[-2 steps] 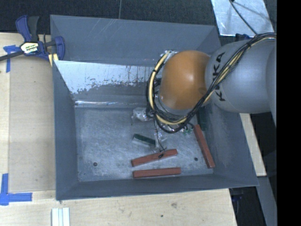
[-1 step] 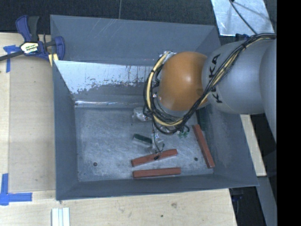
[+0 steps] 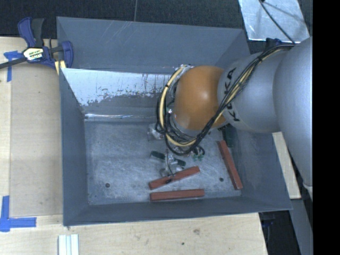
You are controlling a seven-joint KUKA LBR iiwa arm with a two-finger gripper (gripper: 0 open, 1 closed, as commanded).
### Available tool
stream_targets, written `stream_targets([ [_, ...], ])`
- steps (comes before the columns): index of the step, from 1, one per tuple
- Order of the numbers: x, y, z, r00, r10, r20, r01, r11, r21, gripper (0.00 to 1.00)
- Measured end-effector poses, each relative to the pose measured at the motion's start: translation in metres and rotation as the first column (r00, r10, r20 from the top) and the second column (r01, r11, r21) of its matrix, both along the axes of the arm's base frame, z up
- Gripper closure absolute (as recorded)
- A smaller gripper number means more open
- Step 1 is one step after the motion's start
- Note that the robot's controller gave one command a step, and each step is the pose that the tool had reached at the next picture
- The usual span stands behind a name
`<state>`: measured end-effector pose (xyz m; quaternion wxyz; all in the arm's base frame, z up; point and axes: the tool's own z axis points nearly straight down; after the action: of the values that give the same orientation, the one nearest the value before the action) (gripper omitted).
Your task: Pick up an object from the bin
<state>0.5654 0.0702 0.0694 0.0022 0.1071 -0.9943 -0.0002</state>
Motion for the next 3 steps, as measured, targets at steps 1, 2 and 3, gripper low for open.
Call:
stream_targets([
  [1,0.0003,-0.0006,0.0004,1.0,-0.002,0.001,0.002,1.0,0.0,0.0],
  [2,0.0012,-0.0004,0.0013,1.0,-0.003,0.003,0.003,1.0,0.001,1.0],
  [3,0.0025,-0.0006,0.0092,1.0,-0.005,0.011,0.005,1.0,0.002,1.0],
])
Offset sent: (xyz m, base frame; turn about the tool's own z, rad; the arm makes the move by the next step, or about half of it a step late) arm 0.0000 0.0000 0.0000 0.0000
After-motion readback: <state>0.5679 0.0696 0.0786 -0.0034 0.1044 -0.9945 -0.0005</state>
